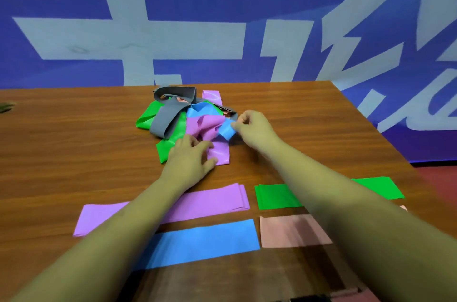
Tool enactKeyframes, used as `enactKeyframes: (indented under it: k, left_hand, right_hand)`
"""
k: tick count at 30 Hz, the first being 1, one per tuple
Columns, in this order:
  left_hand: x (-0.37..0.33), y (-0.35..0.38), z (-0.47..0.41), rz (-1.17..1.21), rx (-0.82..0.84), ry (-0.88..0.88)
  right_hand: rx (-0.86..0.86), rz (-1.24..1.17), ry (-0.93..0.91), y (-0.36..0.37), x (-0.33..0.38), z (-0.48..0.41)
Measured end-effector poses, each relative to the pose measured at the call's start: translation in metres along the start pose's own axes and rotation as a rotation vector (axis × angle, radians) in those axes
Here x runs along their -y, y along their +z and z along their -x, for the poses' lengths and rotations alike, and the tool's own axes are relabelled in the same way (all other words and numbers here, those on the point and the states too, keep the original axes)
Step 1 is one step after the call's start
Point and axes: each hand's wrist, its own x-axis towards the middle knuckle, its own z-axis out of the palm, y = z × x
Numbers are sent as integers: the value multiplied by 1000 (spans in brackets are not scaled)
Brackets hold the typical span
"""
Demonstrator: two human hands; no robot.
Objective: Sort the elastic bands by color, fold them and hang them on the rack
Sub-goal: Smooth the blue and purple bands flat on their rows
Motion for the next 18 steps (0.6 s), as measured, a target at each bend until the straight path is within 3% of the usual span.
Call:
enactKeyframes:
  k: [3,5,9,14,18]
  left_hand:
    - [-4,-11,-2,142,23,-79]
    - [-12,-27,-1,259,-71,-82]
    - [-41,-72,-2,424,-232,13]
    - [-83,-124,2,593,-261,188]
    - [-111,-153,13,688,-315,204]
  right_hand:
    - [-27,-183,-62,-22,33,8]
    - [-44,-233,-138,-39,57,15]
    - [-105,-295,-284,-72,97,35]
    - [-89,-349,-346,-101,128,64]
    - [-90,-414,-346,-120,148,93]
